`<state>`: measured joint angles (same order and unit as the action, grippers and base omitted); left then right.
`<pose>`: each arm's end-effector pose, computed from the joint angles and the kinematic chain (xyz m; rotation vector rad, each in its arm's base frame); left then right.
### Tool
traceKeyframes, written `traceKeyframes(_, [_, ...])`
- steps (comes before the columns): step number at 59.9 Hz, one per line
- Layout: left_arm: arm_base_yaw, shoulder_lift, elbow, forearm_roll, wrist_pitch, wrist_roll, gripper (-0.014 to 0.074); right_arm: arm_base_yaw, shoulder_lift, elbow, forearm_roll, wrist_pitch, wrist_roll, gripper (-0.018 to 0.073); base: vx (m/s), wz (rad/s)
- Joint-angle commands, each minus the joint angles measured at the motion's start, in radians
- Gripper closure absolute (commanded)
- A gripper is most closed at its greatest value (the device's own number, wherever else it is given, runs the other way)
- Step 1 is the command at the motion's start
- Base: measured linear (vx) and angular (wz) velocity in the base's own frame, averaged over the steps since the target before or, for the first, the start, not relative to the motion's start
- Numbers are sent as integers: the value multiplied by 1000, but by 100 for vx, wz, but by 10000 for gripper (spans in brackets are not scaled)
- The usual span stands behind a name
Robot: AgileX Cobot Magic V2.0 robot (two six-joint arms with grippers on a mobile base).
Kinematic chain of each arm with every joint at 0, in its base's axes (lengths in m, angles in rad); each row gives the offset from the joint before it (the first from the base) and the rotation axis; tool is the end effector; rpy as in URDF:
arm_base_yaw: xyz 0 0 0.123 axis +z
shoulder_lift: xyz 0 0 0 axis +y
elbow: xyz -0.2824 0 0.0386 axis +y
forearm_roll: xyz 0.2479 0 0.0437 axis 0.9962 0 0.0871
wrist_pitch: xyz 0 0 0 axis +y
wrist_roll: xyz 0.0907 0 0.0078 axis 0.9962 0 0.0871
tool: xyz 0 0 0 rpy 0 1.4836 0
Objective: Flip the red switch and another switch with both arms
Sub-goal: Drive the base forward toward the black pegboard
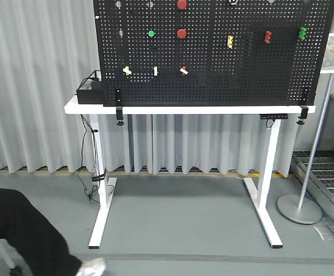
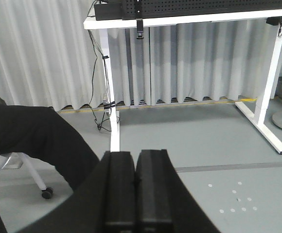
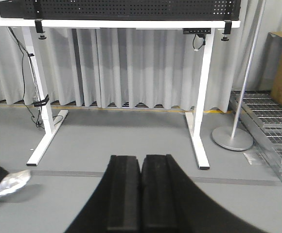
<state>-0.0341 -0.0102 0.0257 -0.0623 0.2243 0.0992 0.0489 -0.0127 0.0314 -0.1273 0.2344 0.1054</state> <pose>0.0556 -0.0032 0.1846 0.0727 1.7214 -0.0087 0.0556 0.0000 0.1821 -0.0367 1.7344 -0.0032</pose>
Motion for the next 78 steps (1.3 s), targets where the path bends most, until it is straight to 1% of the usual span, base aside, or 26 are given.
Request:
traceKeyframes(1, [1, -17, 19, -3, -79, -3, 594, -3, -6, 5, -7, -83, -9, 566, 0, 0])
traceKeyframes(48, [1, -17, 19, -3, -79, -3, 594, -3, -6, 5, -7, -83, -9, 566, 1, -1])
traceKeyframes(78, [1, -17, 19, -3, -79, -3, 594, -3, -6, 5, -7, -83, -9, 566, 14, 3])
